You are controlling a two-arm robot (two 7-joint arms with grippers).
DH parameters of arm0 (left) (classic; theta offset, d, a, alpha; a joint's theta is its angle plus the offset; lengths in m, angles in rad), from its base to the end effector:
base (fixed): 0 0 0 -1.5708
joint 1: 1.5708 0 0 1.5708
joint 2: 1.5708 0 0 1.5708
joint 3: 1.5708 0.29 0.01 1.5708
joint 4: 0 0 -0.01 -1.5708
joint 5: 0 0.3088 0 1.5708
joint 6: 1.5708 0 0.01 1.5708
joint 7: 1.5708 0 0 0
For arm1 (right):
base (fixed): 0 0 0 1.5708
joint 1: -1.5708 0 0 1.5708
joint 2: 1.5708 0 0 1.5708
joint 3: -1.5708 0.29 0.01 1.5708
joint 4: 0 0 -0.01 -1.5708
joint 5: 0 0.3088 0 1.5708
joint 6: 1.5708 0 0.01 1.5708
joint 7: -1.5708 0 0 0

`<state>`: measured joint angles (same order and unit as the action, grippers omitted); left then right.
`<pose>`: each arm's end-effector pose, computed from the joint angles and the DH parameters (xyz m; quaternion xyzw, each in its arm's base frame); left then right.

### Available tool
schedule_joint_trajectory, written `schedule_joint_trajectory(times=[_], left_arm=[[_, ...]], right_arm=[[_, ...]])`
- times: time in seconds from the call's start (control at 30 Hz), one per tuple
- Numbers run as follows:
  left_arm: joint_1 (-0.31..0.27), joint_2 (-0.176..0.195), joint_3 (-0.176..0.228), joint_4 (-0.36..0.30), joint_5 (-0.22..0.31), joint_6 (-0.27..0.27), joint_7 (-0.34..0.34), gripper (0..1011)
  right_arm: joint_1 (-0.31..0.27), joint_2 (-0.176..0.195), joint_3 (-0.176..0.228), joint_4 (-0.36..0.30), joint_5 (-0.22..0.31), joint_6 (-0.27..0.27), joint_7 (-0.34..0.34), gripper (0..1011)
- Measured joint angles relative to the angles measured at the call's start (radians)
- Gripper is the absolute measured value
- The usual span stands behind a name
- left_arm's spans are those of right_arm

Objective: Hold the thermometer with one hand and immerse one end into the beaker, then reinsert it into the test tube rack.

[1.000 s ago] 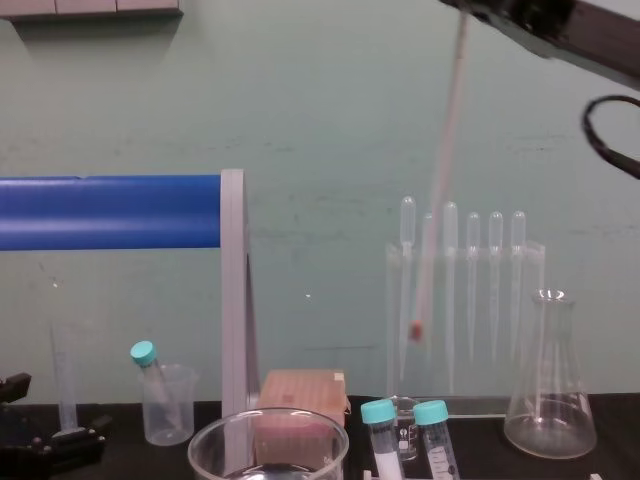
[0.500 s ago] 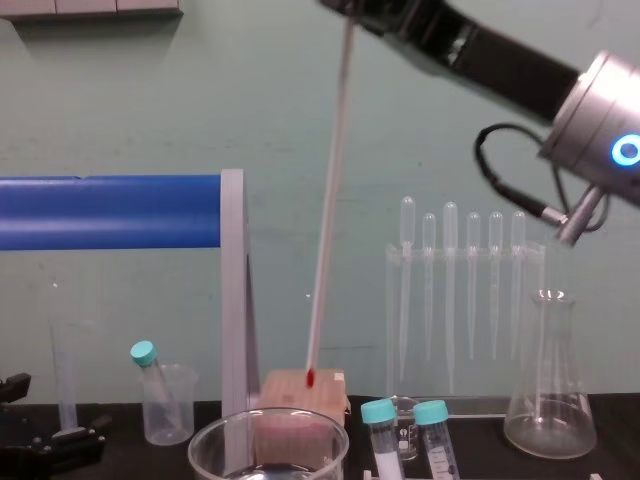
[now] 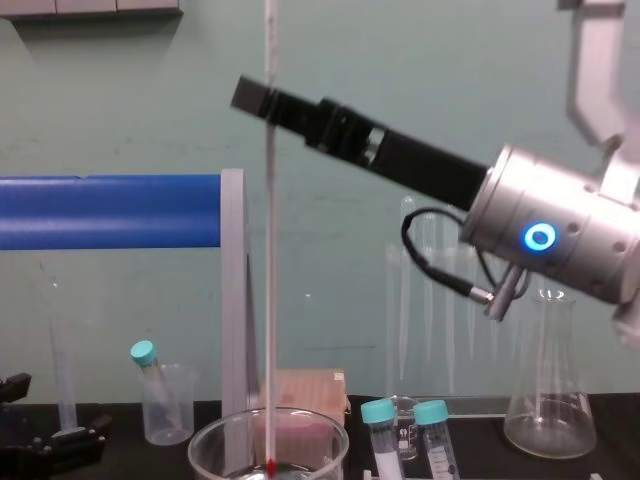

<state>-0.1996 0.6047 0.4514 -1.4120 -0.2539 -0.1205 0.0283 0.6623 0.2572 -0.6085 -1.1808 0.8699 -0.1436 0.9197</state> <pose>0.3581 0.0827 -0.3022 0.1415 -0.1325 0.5799 0.7913 0.4718 0.0590 -0.2019 0.1934 -0.0071 -0.1148 0.9744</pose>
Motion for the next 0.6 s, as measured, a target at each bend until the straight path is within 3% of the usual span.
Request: schedule_joint_trajectory(times=[0.23, 0.6], left_arm=[[0.000, 0.000, 0.000, 0.000, 0.000, 0.000, 0.000, 1008], [0.000, 0.000, 0.000, 0.000, 0.000, 0.000, 0.000, 1008]], right_arm=[[0.027, -0.044, -0.021, 0.093, -0.027, -0.003, 0.007, 56], [0.037, -0.064, -0.032, 0.158, -0.069, -0.002, 0.008, 57]])
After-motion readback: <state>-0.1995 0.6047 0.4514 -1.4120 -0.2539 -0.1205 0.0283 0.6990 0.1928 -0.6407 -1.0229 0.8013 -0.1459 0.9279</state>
